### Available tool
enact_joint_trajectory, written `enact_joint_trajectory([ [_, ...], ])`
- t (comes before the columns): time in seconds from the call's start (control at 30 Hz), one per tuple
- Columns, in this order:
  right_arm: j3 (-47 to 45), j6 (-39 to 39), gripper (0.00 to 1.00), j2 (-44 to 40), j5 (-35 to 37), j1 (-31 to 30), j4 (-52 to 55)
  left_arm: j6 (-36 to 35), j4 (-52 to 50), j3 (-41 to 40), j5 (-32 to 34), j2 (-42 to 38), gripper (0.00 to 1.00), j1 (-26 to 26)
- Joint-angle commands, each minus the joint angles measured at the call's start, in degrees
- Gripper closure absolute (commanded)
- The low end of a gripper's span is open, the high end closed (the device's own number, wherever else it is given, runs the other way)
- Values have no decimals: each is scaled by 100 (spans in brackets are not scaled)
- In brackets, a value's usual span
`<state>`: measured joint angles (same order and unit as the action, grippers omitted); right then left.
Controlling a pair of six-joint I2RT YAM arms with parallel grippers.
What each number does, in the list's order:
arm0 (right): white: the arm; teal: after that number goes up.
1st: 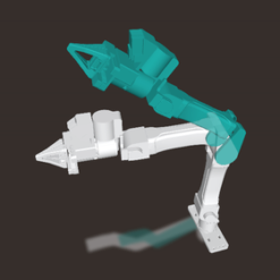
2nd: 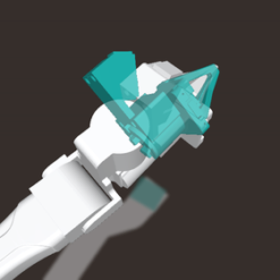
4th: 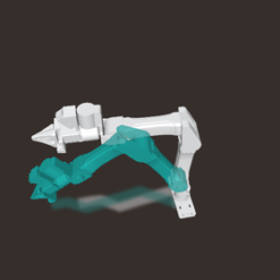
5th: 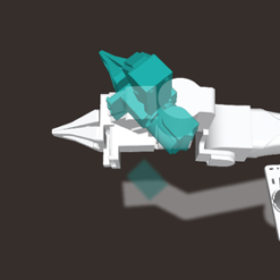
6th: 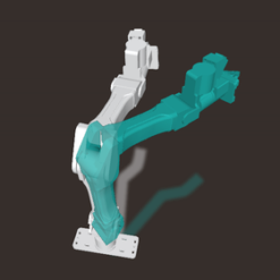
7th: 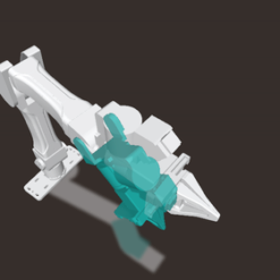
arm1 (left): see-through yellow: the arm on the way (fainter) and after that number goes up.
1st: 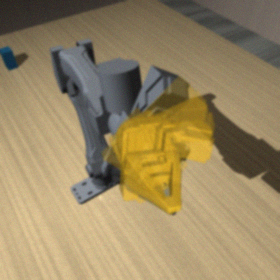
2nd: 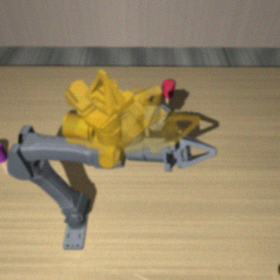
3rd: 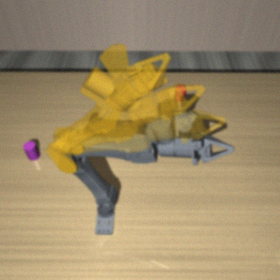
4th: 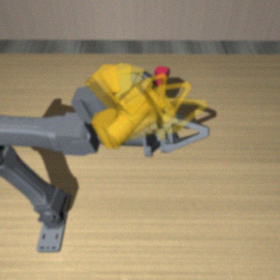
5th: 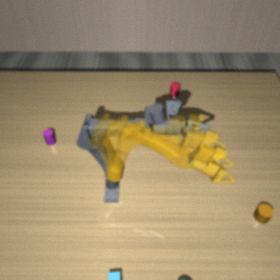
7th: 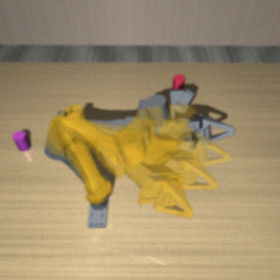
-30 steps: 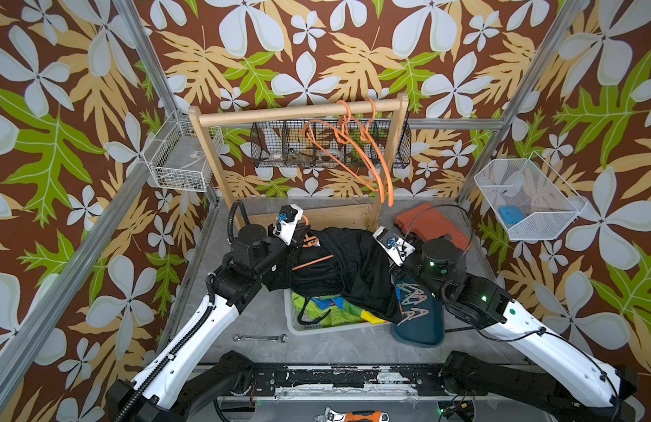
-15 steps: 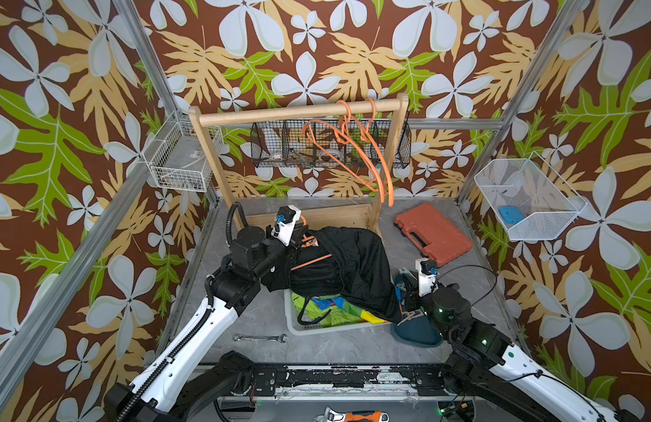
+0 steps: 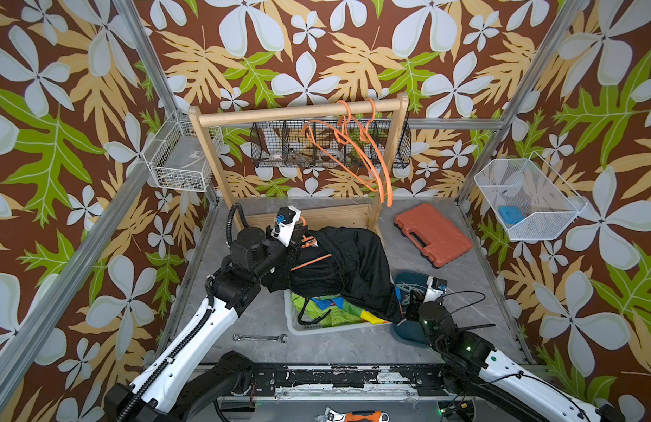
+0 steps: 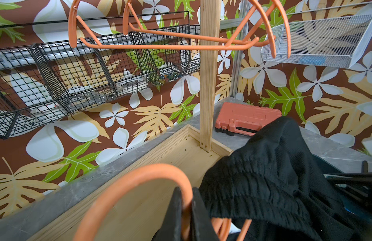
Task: Remove the clothespins securing shorts to the hanger
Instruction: Place the clothespin in the storage box.
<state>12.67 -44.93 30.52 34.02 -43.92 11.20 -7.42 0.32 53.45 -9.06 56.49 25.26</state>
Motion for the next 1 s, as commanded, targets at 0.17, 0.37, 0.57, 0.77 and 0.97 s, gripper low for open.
enact_joint_trajectory([
  [0.17,-208,-763,70,-9,120,-2,-4,22,329,-1,45,-25,100,-11],
  [0.37,-104,-620,48,-204,262,-2,166,13,329,-1,45,-15,100,-8],
  [0.57,345,216,45,-340,320,-2,144,13,324,-1,27,-24,100,-14],
  [0.77,1348,2094,44,105,-432,-5,-696,30,313,8,-150,7,100,-12],
  [0.97,2377,3473,42,883,-1877,-23,-1144,65,329,23,-336,39,100,-11],
])
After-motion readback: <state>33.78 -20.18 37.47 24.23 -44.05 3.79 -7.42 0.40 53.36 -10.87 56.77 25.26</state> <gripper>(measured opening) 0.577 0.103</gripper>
